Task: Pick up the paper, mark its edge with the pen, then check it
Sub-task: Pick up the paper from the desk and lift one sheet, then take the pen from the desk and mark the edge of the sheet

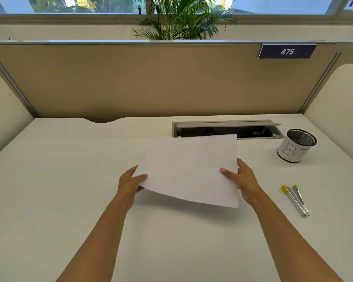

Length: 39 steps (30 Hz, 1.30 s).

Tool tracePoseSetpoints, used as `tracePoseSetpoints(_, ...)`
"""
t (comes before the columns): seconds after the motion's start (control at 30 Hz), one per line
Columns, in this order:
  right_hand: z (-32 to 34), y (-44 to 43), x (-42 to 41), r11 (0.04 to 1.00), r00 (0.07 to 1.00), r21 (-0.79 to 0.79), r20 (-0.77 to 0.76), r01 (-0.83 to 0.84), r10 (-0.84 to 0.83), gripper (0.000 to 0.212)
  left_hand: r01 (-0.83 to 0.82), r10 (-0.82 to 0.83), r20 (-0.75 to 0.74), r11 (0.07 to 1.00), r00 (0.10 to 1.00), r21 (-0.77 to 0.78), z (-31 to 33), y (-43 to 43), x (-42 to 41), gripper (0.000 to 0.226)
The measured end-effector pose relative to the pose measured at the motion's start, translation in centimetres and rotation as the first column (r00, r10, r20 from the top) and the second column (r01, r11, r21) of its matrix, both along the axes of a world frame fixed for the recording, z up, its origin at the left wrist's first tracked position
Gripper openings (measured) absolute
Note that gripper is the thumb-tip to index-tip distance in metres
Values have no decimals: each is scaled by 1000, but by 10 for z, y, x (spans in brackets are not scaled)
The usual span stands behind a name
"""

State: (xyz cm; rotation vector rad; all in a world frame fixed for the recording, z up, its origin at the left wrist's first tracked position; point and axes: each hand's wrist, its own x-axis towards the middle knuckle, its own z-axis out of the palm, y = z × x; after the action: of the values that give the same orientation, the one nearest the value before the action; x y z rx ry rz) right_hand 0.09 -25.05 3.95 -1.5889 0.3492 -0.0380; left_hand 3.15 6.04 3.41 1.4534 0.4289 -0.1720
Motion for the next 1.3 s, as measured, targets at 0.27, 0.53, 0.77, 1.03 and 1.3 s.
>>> tracePoseSetpoints(0.27,-25,3,-4,982,977,-188,-208,-4,-36,66,285,-194,-232,835,953,471,-23,-1,-6,62)
tracePoseSetpoints(0.53,-26,21,-2,915,920,-377,-390,-144,-16,89,229,-150,-173,654,973,721,-22,-19,-7,41)
tracePoseSetpoints(0.77,-10,12,-5,929,965,-349,-178,121,-192,60,68,-21,-96,849,995,524,-13,-13,-2,37)
tracePoseSetpoints(1.03,35,12,1,956,919,-99,318,277,-233,26,-126,75,305,980,949,152,20,-20,1,20)
tracePoseSetpoints(1.3,0,12,-15,978,951,-137,288,161,-116,16,-9,-45,267,980,963,198,-9,-15,-9,24)
